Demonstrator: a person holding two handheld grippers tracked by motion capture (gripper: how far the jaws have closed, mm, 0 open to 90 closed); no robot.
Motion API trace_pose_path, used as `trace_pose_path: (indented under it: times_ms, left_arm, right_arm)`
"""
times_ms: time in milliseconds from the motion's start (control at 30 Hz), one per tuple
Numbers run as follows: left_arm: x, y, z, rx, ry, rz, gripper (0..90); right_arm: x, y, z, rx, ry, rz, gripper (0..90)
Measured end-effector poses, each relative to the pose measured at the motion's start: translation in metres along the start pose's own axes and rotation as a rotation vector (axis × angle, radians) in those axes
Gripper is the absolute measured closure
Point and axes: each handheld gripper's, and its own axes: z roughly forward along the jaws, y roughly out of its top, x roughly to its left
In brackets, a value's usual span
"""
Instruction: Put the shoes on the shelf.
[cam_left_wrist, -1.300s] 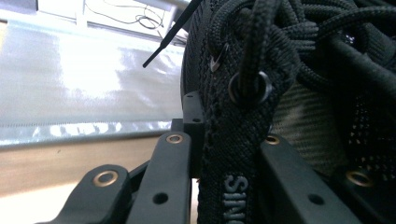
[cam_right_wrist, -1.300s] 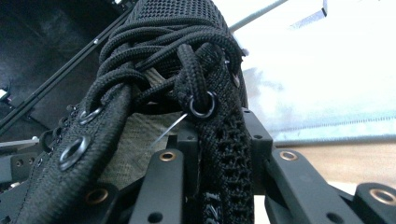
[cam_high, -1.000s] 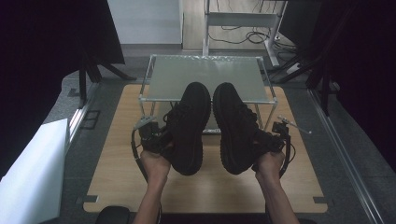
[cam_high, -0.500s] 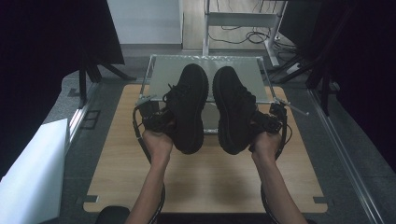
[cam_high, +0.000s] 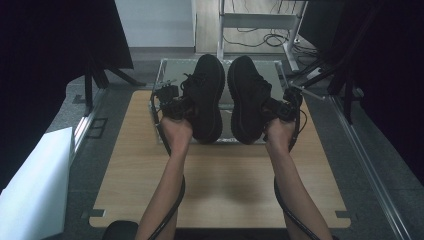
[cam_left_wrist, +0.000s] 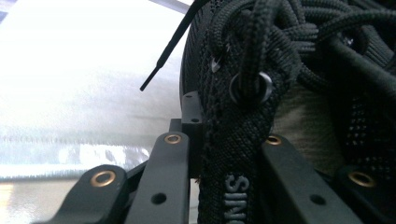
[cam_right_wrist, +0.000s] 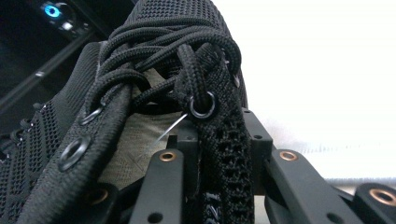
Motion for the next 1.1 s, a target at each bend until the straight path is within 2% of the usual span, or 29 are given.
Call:
trace_pose_path:
  times_ms: [67, 133, 233, 333, 367, 500, 600, 700, 867, 933, 1033, 1067, 1100]
  left_arm:
    - [-0.002, 0.005, 0.004, 0.009, 0.025, 0.007, 79.9]
    - [-0.003, 0.006, 0.006, 0.014, 0.033, 0.010, 79.6]
    - [-0.006, 0.013, 0.014, 0.037, 0.073, 0.023, 78.8]
    - [-0.009, 0.018, 0.019, 0.052, 0.087, 0.022, 77.2]
    - [-0.013, 0.020, 0.021, 0.054, 0.114, 0.045, 76.7]
    - [-0.012, 0.023, 0.024, 0.064, 0.107, 0.023, 74.5]
    - [-0.014, 0.024, 0.026, 0.072, 0.106, 0.026, 71.4]
    - [-0.015, 0.025, 0.029, 0.080, 0.097, 0.020, 64.6]
    - [-0.021, 0.029, 0.036, 0.105, 0.094, 0.049, 59.0]
    - [-0.020, 0.030, 0.037, 0.109, 0.086, 0.047, 55.7]
    - [-0.015, 0.031, 0.039, 0.125, 0.025, 0.023, 47.7]
    - [-0.015, 0.032, 0.040, 0.132, 0.011, 0.020, 44.5]
    - [-0.015, 0.032, 0.040, 0.132, 0.011, 0.020, 41.1]
  right_arm:
    - [0.003, 0.004, 0.004, 0.001, -0.029, -0.029, 74.7]
    - [0.005, 0.005, 0.007, 0.004, -0.045, -0.037, 74.7]
    - [0.008, 0.008, 0.015, 0.013, -0.089, -0.056, 74.7]
    - [0.014, 0.008, 0.026, 0.029, -0.146, -0.111, 74.3]
    - [0.015, 0.008, 0.029, 0.033, -0.159, -0.115, 74.1]
    - [0.017, 0.008, 0.033, 0.038, -0.177, -0.120, 72.9]
    - [0.021, 0.010, 0.036, 0.043, -0.195, -0.141, 70.5]
    - [0.027, 0.011, 0.041, 0.044, -0.201, -0.151, 65.4]
    - [0.032, 0.013, 0.049, 0.066, -0.191, -0.187, 57.4]
    - [0.030, 0.014, 0.050, 0.072, -0.174, -0.176, 53.1]
    - [0.026, 0.017, 0.053, 0.094, -0.121, -0.145, 42.9]
    - [0.025, 0.018, 0.053, 0.098, -0.102, -0.131, 39.7]
    - [0.025, 0.018, 0.053, 0.098, -0.102, -0.131, 39.7]
